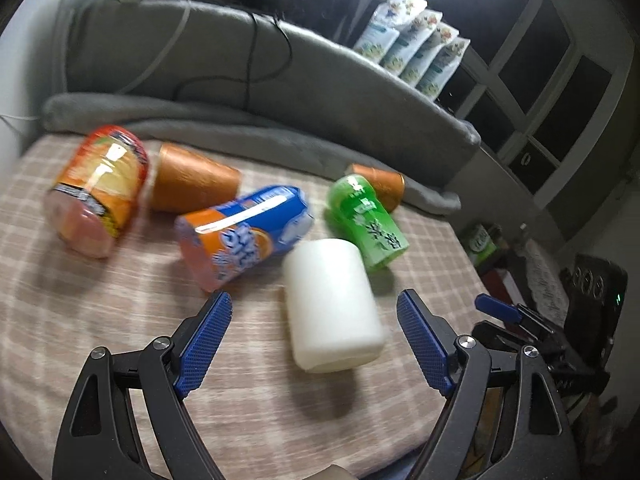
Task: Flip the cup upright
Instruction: 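Close the left gripper around the white cup's body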
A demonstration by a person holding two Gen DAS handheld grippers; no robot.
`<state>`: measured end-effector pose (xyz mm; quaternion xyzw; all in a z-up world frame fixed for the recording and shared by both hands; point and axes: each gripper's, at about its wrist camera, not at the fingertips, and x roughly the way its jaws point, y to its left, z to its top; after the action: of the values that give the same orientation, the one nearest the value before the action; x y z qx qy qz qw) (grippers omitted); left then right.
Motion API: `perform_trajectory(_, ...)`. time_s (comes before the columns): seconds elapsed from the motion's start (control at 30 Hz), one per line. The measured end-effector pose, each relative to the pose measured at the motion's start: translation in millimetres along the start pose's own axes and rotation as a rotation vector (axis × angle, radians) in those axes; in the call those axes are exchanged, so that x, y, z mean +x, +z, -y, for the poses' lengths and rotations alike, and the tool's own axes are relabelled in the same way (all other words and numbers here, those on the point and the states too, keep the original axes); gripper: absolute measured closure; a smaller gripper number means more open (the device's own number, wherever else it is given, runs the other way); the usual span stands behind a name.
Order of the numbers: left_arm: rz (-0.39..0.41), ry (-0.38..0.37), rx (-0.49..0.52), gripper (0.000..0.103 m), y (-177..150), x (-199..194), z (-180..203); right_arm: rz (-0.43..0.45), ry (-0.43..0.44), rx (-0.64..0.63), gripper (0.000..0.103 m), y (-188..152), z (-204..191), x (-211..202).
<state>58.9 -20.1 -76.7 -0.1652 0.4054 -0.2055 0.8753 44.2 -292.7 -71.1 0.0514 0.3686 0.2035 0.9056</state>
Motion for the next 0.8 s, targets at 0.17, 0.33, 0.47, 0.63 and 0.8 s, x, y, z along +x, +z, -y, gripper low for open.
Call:
perform_trajectory(0.17, -0.104, -0.064, -0.070, 0.020, 12.2, 23.6, -8.3, 0.013, -0.018, 0.009, 0.012, -8.1, 1.5, -8.1)
perform_trajectory(0.33, -0.178, -0.079, -0.091, 0.020, 17.9, 44.8, -11.5, 0.018, -0.015, 0.030, 0.012, -13.5, 4.7, -10.8)
perform_trajectory(0.47, -0.226, -0.086, -0.110, 0.020, 20.3, 59.1, -14.0, 0.015, -0.019, 0.032, 0.012, -16.6, 5.3, -9.5)
perform_trajectory(0.63, -0.262, -0.097, -0.127, 0.020, 24.5, 70.4, -16.0, 0.016, -0.025, 0.040, 0.012, -18.0, 7.3, -9.3)
perform_trajectory(0.8, -0.287, -0.102, -0.135, 0.021, 25.9, 81.0, -14.9, 0.013, -0.026, 0.040, 0.012, -18.4, 9.0, -8.0)
